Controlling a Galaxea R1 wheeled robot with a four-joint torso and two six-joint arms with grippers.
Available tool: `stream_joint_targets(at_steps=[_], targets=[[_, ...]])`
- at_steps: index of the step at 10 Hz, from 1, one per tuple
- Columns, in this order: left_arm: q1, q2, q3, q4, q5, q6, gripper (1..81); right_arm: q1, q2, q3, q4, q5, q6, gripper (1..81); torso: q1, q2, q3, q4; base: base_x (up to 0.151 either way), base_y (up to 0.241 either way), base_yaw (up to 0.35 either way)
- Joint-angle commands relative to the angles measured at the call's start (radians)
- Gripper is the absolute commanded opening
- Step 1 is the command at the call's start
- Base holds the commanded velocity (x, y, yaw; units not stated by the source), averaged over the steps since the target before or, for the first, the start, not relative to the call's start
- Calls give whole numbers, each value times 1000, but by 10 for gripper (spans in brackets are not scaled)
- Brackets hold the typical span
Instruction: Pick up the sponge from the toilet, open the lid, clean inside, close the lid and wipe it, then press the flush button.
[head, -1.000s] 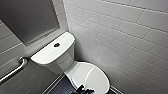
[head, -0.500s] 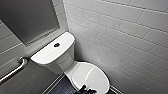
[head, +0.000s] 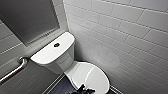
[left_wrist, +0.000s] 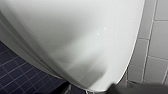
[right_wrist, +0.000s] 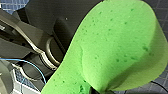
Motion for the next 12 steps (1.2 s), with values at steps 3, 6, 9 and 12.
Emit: stream_joint_targets(at_steps=[3,6,9,12], targets=[[-167,-8,79,20,-93,21,811,-45,-18,10,-28,-53,2,10,0,0,0,0,0,0,0],[-167,-11,89,20,-95,21,811,-44,-16,10,-29,-53,2,10,0,0,0,0,0,0,0],[-178,-33,147,23,-99,21,811,-41,-16,11,-29,-53,2,10,0,0,0,0,0,0,0],[-181,-42,161,23,-112,21,811,-38,-16,14,-29,-53,2,10,0,0,0,0,0,0,0]])
